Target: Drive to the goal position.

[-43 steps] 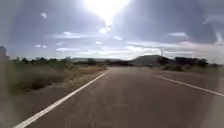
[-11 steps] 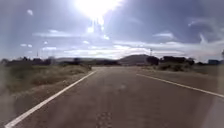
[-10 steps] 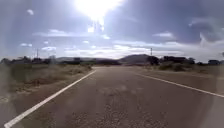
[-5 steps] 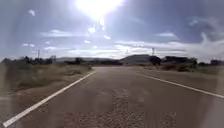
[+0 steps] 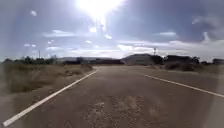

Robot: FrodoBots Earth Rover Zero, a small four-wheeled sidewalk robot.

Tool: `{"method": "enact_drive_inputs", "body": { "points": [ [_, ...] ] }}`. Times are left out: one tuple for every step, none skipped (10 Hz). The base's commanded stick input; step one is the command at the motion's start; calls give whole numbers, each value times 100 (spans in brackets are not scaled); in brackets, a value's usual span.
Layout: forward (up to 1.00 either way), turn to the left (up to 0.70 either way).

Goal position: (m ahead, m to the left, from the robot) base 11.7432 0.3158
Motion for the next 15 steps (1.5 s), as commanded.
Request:
{"method": "enact_drive_inputs", "body": {
  "points": [
    [100,0],
    [100,0],
    [100,0],
    [100,0],
    [100,0],
    [100,0],
    [100,0],
    [100,0],
    [100,0],
    [100,-2],
    [100,-7],
    [100,-37],
    [100,-37],
    [100,-27],
    [100,-9]
  ]
}}
